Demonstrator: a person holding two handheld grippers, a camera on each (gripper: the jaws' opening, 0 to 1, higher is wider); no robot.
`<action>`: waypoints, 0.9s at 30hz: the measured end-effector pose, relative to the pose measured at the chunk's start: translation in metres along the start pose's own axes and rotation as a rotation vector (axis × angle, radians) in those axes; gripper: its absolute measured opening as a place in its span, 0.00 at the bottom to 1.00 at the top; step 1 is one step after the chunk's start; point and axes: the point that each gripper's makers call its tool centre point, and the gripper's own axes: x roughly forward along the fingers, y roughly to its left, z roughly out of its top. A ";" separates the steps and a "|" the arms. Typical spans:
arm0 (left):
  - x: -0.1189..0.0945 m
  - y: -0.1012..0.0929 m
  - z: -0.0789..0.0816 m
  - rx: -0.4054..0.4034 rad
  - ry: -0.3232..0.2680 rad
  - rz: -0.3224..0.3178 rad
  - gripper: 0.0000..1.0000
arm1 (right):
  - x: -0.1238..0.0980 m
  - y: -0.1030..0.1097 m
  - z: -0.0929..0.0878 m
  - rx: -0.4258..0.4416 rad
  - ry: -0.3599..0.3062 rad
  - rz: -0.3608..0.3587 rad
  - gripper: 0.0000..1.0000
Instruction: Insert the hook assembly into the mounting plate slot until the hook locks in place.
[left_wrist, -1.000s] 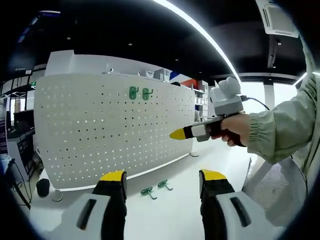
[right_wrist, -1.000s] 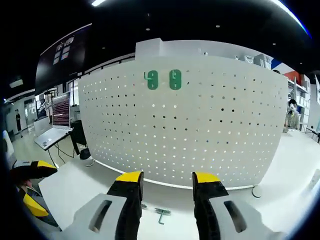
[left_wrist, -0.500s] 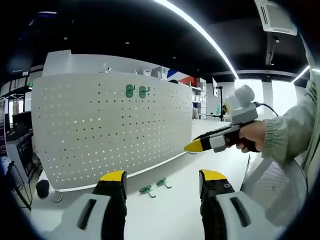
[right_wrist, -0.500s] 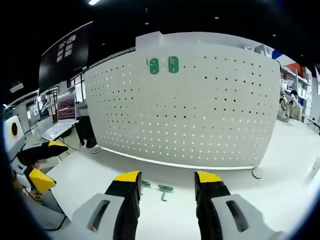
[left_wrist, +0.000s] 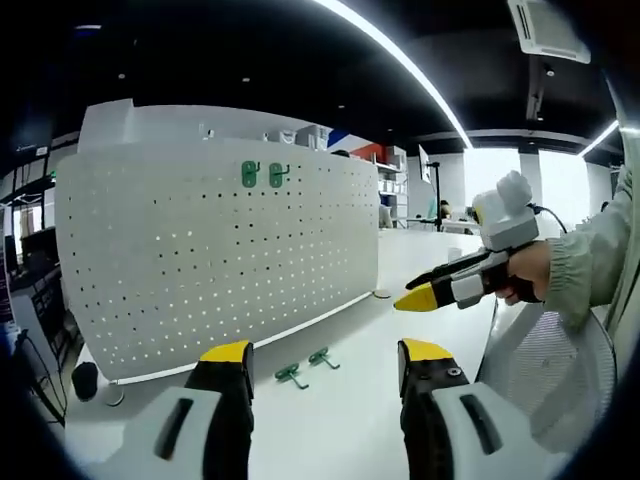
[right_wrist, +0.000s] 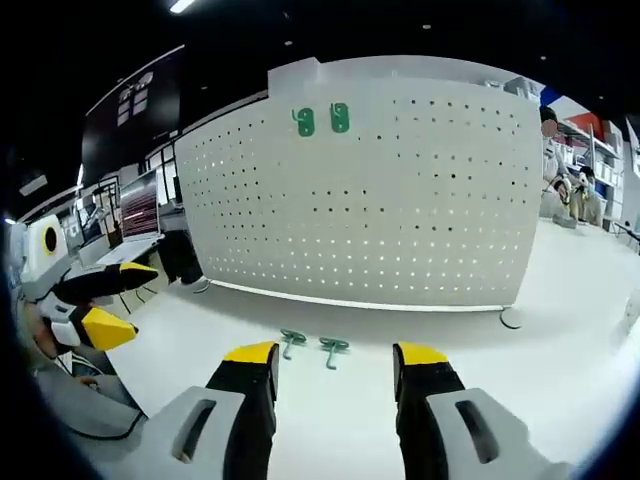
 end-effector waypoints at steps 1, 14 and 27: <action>0.000 0.000 0.000 0.000 0.002 -0.001 0.60 | -0.001 0.001 0.000 0.003 0.001 0.002 0.44; 0.007 -0.004 -0.007 0.017 0.043 -0.017 0.60 | -0.020 0.010 0.000 0.024 -0.014 0.038 0.47; 0.012 0.001 -0.014 0.039 0.088 -0.025 0.60 | -0.019 0.011 -0.024 0.032 0.016 0.045 0.48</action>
